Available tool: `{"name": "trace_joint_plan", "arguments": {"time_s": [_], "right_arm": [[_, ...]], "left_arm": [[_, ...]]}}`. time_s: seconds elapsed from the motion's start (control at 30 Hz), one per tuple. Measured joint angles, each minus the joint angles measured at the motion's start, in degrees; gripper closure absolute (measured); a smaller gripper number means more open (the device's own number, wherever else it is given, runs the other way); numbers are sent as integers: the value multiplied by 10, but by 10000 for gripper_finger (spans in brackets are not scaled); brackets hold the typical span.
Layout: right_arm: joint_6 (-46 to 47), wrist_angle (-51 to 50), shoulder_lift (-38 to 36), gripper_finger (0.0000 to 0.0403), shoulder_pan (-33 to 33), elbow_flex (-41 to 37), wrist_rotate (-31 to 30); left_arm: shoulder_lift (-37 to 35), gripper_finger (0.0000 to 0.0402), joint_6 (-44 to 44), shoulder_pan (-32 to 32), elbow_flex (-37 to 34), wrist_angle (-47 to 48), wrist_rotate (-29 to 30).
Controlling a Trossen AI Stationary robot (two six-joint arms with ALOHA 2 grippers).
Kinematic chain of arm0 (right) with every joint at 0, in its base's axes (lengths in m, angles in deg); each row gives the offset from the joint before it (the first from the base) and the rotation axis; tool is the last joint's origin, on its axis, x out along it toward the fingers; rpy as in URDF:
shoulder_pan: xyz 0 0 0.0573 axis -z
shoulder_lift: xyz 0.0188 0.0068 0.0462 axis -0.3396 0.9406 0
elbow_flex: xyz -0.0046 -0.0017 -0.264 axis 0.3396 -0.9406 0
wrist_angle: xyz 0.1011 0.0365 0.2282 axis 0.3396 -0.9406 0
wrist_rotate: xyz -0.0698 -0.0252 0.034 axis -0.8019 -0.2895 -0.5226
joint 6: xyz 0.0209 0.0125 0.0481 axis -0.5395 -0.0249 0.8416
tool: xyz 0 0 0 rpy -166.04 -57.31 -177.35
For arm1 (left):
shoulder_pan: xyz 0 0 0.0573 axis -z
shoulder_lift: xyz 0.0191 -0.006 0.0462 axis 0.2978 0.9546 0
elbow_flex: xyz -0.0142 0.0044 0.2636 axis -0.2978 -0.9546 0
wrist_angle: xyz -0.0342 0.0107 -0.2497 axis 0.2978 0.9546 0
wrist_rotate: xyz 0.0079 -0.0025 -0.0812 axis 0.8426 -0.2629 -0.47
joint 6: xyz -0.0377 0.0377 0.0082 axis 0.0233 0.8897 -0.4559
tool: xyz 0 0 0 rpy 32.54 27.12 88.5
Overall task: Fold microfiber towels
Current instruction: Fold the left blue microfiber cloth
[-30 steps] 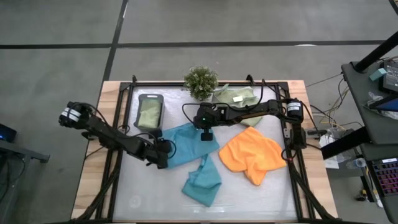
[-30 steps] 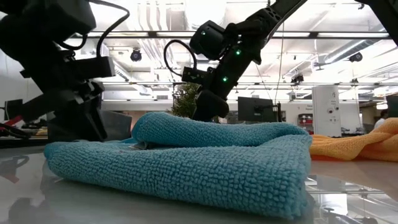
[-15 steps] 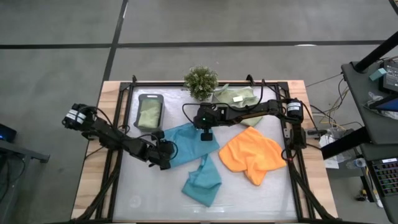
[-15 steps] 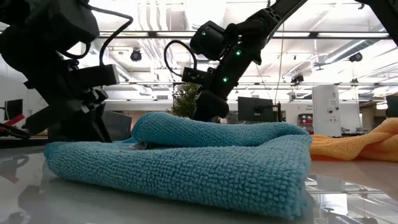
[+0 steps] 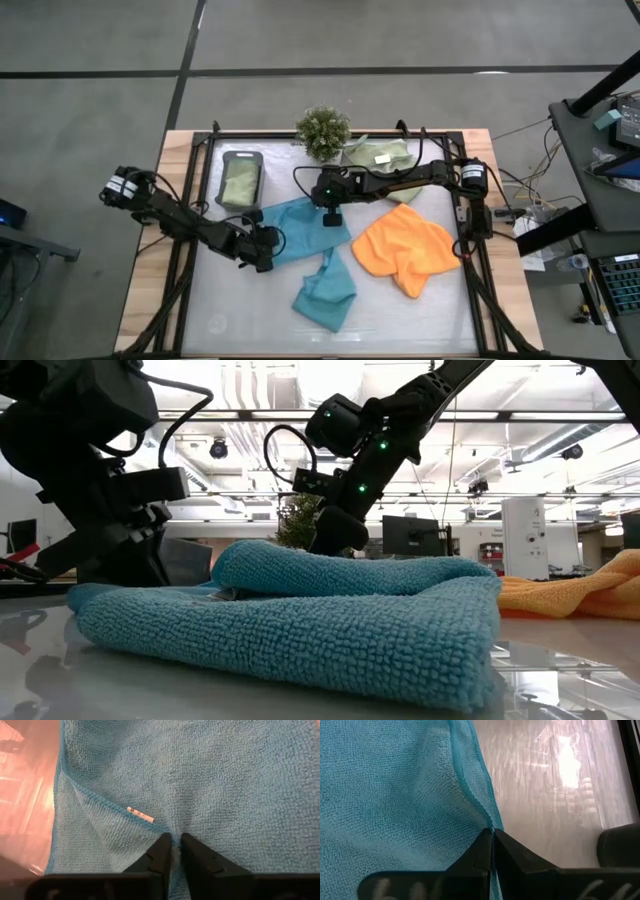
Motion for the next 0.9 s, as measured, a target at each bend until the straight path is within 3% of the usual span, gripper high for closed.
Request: {"name": "trace_joint_plan", "arguments": {"time_s": [0.13,0.67,0.9], "right_arm": [[0,0,0,394,0,0,0],[0,0,0,394,0,0,0],[0,0,0,394,0,0,0]], "left_arm": [[-4,398,-6,0,0,1,-9],[-76,399,-19,-2,4,44,-10],[-60,363,-37,-4,-5,45,-8]]}}
